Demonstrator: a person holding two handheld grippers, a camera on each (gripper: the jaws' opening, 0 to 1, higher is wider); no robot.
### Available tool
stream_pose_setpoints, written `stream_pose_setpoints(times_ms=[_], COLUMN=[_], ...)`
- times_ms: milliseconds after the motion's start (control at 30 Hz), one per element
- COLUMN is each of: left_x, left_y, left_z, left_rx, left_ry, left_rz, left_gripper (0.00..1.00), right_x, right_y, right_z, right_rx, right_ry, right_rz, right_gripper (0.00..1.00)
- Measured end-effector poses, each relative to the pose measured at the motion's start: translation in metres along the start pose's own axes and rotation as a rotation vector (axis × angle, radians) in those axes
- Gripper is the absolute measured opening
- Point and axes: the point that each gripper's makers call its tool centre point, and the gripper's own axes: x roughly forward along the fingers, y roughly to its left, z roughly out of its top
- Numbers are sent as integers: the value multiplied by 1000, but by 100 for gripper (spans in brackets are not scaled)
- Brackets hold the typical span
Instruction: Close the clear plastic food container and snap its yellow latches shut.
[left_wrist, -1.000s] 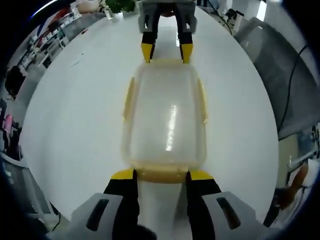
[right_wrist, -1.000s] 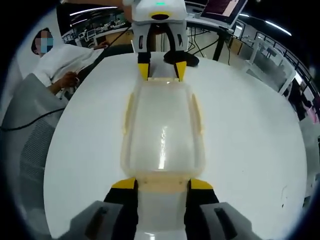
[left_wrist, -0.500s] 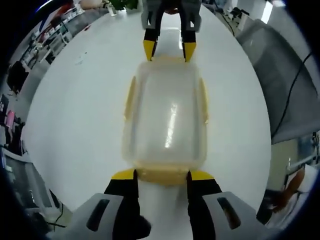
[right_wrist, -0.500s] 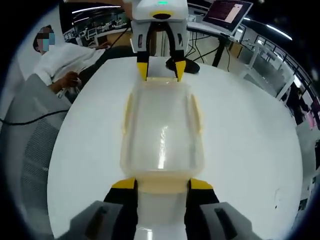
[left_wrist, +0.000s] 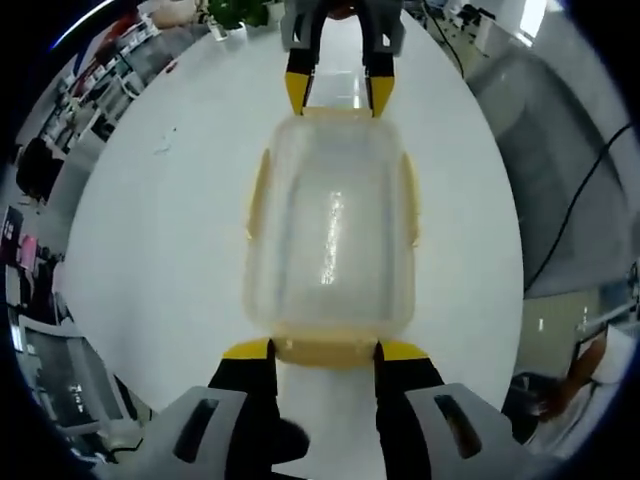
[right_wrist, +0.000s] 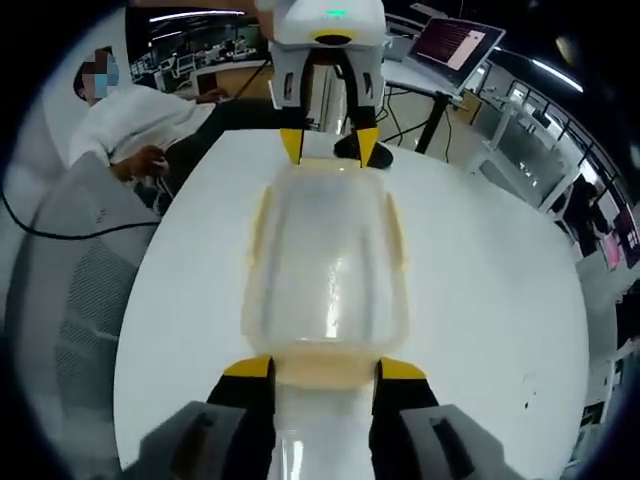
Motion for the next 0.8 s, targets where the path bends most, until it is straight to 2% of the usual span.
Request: stream_pose_setpoints(times_ms=[300,567,667,800], left_x=[-11,-9,-8,-4], left_y=[0,0,-2,-5], left_z=[32,62,79,92], left_rx=[16,16,-8,1], left_ry=[-20,-48,-75,-77], left_rz=[38,47,43,41], left_gripper=[35,35,35,35], right_x=[-34,-58,-65,-73], right_y=[-2,-3,-4,-1], right_z=[-13,-35,-47,-60], right_rx=[-7,-17,-23,-20], right_ry=[-13,-3,11,8], right_rz=[-36,-53,-60,-58], right_gripper=[34,34,34,34])
